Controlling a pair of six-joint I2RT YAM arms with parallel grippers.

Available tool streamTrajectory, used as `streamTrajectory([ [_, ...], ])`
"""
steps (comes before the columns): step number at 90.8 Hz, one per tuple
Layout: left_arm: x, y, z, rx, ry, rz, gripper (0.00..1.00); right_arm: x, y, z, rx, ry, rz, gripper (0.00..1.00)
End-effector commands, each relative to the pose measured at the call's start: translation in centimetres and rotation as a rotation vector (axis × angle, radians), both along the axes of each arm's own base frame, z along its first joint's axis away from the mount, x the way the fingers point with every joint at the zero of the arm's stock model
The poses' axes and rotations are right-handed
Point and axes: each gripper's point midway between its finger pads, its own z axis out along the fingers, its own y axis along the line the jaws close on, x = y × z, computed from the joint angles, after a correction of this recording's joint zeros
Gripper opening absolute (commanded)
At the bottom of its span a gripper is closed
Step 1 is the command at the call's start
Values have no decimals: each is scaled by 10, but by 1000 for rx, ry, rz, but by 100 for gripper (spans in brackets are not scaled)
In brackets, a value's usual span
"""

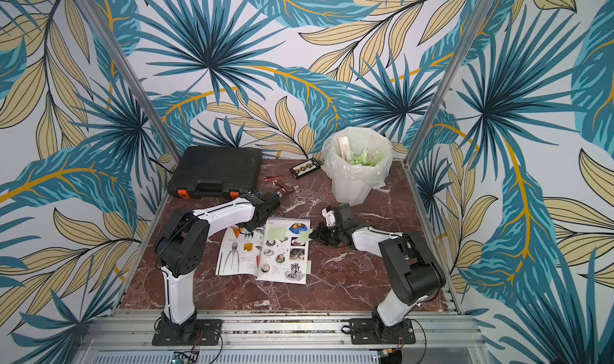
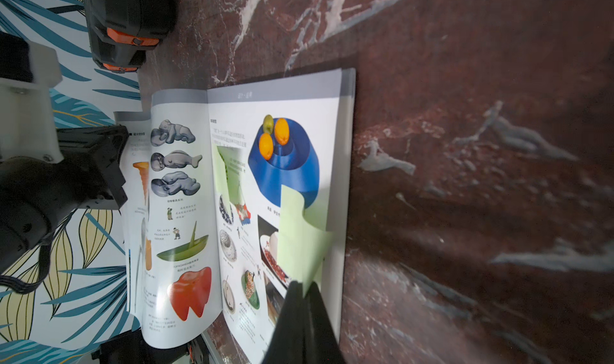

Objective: Peel off the used sticky note
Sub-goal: Open the book at the center of the board, then tear off the note from the book.

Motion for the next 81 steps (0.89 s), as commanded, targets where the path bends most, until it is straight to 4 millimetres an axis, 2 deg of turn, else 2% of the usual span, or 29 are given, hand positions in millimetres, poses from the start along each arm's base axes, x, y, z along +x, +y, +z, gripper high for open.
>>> streamTrajectory([
  [1,2,13,8,70,-72,39,15,-1,1,3,8,11,7,5],
  [6,1,11,4,53,-66,35,24,-1,1,4,10,10,8,5],
  [11,0,9,2,28,-65,35,29,-1,1,4,9,11,7,5],
  [20,-1,5,0,-24,-70,34,49,0,2,4,14,12,10,5],
  [30,-2,1,12,-88,-89,38,63,-1,2,4,12,13,11,5],
  [45,-11,-27,37,-390,-141,12,67,-1,1,4,11,12,11,6],
  [59,-29,-81,57,-755,-145,-112,68,-1,1,4,8,11,8,6],
  [72,-51,-127,59,-1027,-119,-202,65,1,0,4,7,10,6,6],
  [81,-66,-159,53,-1219,-74,-258,62,1,1,4,11,12,6,6],
])
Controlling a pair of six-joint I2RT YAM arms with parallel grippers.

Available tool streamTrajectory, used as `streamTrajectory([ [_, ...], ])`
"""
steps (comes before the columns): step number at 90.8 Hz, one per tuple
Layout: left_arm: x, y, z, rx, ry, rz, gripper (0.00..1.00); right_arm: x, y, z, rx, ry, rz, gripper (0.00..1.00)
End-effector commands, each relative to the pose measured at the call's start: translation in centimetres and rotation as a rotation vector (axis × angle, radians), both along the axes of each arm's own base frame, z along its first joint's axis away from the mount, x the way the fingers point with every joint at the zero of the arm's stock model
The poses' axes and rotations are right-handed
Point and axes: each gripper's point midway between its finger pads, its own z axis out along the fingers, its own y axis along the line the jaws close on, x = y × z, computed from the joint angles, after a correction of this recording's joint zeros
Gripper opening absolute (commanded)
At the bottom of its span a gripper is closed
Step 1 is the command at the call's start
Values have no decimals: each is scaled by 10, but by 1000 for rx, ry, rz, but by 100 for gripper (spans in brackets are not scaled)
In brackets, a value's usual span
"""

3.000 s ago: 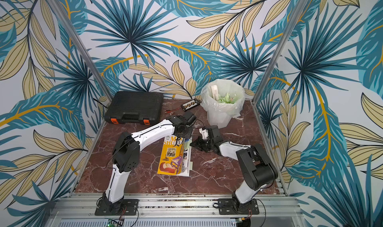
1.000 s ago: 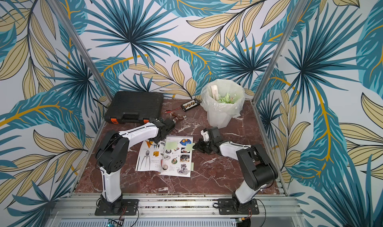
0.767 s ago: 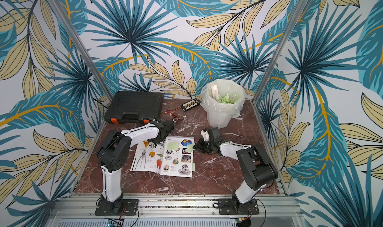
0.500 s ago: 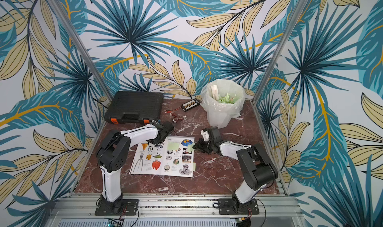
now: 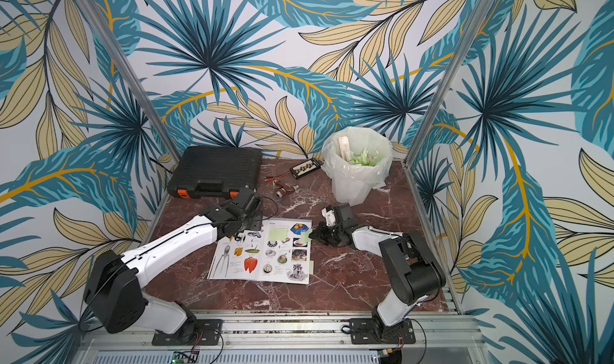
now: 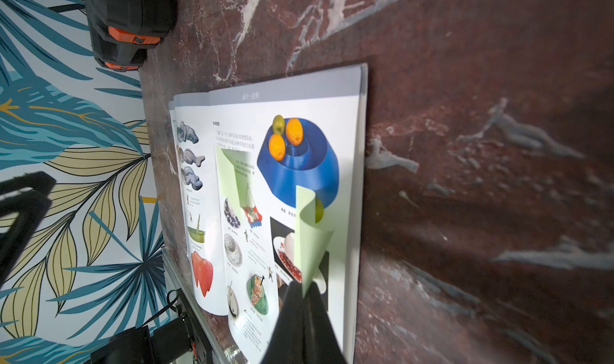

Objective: Peel off the used sticky note
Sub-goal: Tear off the note from the book.

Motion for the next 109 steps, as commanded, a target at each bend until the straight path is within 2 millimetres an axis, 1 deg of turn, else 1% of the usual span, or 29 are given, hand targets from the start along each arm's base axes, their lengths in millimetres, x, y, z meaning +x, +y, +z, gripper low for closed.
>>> streamTrajectory([
  [1,-18,-55,-9,-296,49,-137,62,2,0,3,6,2,2,6],
  [7,-29,-70,-21,-372,82,-175,58,2,0,2,5,3,0,6],
  [10,-31,-80,-22,-410,72,-200,56,2,0,3,6,4,0,6],
  [18,-41,-92,-40,-462,107,-222,47,2,0,2,5,6,-2,6],
  [22,-43,-98,-44,-506,120,-230,44,2,0,2,5,6,-3,6],
  [30,-50,-106,-60,-561,165,-235,35,2,0,1,4,8,-5,6],
  [42,-55,-113,-77,-583,199,-236,28,1,-1,0,2,9,-6,6],
  [52,-56,-111,-93,-557,231,-215,25,1,-1,0,2,8,-4,6],
  [64,-58,-103,-117,-499,279,-170,22,1,-2,0,-2,8,-6,6],
  [82,-64,-98,-142,-475,321,-150,19,0,-6,2,-15,3,-9,6],
  [93,-66,-92,-152,-447,335,-130,18,-1,-9,3,-21,-3,-8,6],
  [109,-69,-71,-164,-345,339,-67,18,-1,-19,5,-48,-6,-20,6],
])
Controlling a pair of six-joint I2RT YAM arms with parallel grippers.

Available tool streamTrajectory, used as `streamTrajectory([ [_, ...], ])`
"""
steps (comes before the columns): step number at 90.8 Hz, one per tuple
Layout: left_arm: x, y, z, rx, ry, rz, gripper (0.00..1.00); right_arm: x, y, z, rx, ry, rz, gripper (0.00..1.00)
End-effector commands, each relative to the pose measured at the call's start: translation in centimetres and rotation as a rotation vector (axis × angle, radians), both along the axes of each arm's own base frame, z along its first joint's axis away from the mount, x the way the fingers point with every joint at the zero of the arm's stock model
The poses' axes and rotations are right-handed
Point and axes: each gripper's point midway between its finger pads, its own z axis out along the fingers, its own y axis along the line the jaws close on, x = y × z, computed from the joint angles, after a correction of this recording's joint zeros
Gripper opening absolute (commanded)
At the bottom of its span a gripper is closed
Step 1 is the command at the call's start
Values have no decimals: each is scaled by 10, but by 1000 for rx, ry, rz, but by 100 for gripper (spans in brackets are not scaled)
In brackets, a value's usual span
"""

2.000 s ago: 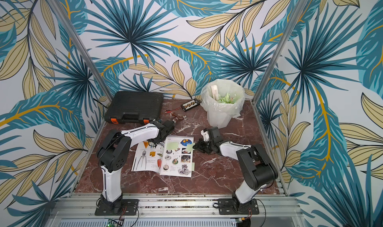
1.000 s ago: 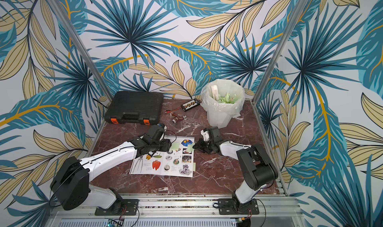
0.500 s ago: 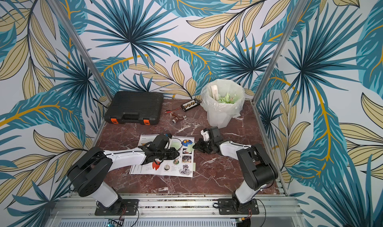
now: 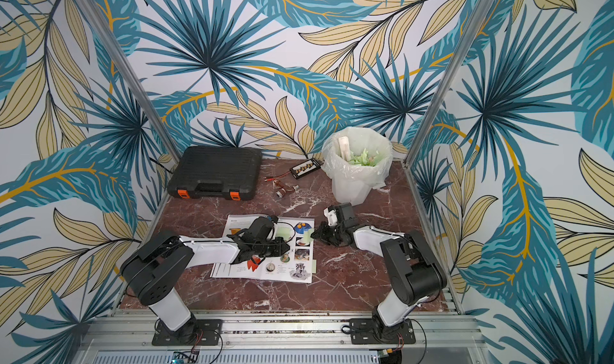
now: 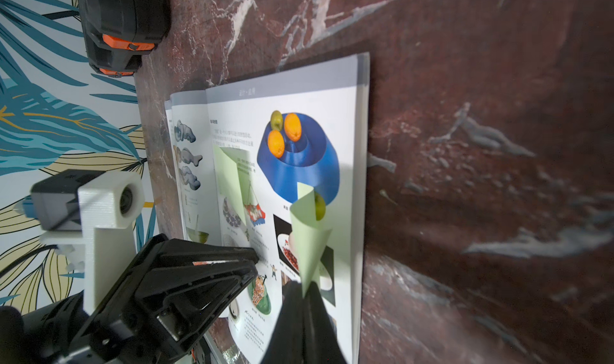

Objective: Peel off the used sticky note
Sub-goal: Tear off the note from the book.

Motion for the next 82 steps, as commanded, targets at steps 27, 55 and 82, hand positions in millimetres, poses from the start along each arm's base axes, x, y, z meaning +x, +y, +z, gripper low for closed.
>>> streamTrajectory([
  [27,-25,65,-58,307,103,122,17,-2,-34,11,-71,-17,-36,6],
  [55,-24,66,-59,309,105,130,18,0,-46,25,-65,-43,-58,6],
  [82,-22,58,-55,279,103,118,19,9,-43,82,-28,-147,-60,6],
])
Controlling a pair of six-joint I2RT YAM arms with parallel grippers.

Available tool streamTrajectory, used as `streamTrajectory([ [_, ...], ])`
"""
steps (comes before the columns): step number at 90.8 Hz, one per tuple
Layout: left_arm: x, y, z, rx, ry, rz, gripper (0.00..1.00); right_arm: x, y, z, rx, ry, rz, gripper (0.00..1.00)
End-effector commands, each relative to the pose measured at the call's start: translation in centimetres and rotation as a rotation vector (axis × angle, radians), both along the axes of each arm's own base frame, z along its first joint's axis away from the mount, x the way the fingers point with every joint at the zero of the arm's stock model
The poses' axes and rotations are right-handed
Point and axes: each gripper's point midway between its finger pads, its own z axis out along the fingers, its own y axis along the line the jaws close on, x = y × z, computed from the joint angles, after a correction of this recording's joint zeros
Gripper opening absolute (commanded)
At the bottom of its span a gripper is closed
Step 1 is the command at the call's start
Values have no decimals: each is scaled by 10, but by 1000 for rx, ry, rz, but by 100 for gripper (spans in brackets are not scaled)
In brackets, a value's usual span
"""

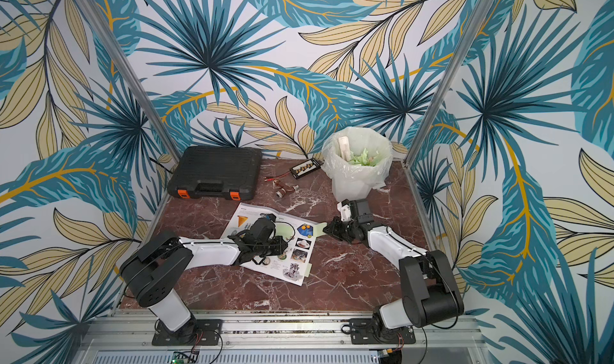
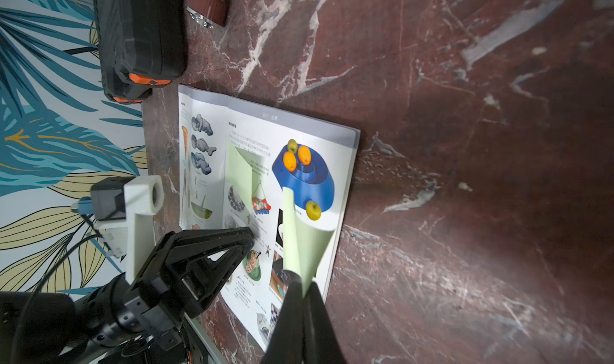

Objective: Peel off the used sticky note
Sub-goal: Tear off the note from the book, then place the note in the trash bin.

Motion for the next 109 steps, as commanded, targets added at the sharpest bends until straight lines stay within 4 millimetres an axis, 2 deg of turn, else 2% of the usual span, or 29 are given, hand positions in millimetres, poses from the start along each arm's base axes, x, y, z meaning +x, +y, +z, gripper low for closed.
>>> streamTrajectory([
  [1,-31,47,-52,202,154,47,19,4,1,39,12,-71,7,6],
  [8,-31,46,-51,193,154,47,19,4,-1,63,11,-106,5,6],
  [27,-30,45,-46,169,147,79,21,18,-8,151,-16,-279,-29,6],
  [42,-30,47,-34,157,117,101,21,38,-16,218,-21,-388,-79,6],
  [54,-33,47,-29,139,105,117,21,60,-33,258,-38,-427,-148,6],
  [66,-35,46,-26,120,98,136,22,87,-59,275,-93,-418,-236,8],
  [85,-34,31,-18,93,87,112,25,130,-101,264,-210,-338,-336,10],
  [96,-30,26,-8,86,69,98,31,147,-119,256,-270,-292,-358,19],
  [109,-27,23,8,93,40,62,37,155,-131,250,-317,-244,-353,31],
])
